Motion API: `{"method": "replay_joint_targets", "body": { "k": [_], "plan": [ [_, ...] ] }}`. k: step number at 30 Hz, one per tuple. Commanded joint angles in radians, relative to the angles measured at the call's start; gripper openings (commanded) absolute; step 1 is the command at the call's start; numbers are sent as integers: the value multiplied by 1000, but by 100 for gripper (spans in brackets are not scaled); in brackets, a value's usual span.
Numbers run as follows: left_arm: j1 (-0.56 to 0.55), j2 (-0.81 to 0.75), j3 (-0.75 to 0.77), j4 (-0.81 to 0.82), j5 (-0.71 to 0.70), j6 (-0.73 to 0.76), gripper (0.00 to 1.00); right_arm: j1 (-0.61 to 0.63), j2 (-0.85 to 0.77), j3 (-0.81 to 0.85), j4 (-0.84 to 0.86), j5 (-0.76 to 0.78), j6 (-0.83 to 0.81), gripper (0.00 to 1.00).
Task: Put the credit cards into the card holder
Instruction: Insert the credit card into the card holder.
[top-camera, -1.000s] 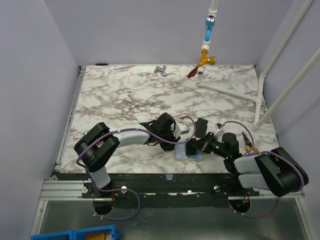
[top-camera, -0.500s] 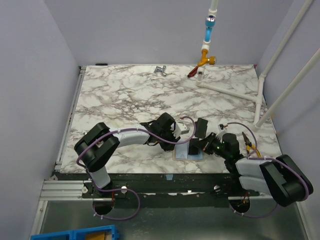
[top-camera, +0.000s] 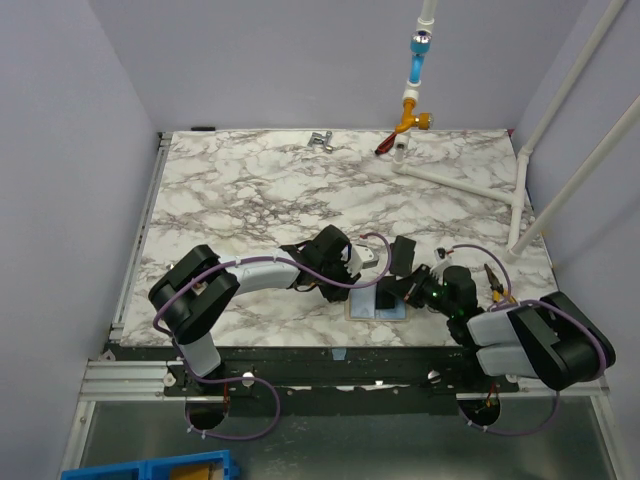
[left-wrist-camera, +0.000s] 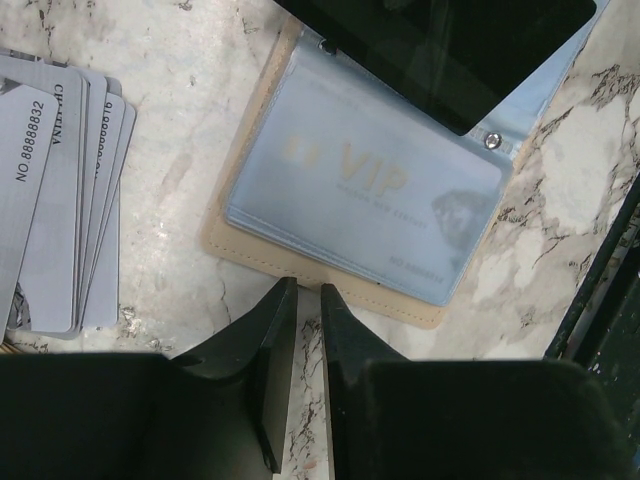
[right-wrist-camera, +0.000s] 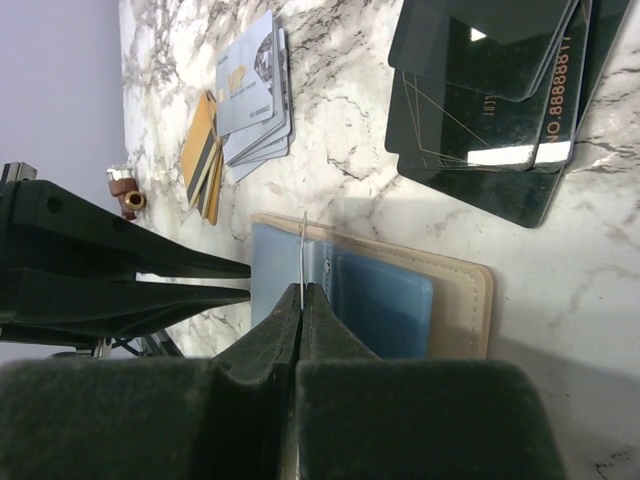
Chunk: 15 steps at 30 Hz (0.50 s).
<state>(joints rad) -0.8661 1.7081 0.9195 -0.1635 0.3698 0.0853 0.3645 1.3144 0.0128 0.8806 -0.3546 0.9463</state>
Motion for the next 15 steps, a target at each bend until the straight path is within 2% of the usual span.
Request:
{"method": "replay_joint_targets", "body": {
  "k": [1,15],
  "plan": [
    [-6,8,-11,-17,18,4,17,-6,33,-59,99,-24,24,1],
    [-5,2,-10,-17,25,5,15,-7,151,-53,200,-57,34,1]
  ]
}}
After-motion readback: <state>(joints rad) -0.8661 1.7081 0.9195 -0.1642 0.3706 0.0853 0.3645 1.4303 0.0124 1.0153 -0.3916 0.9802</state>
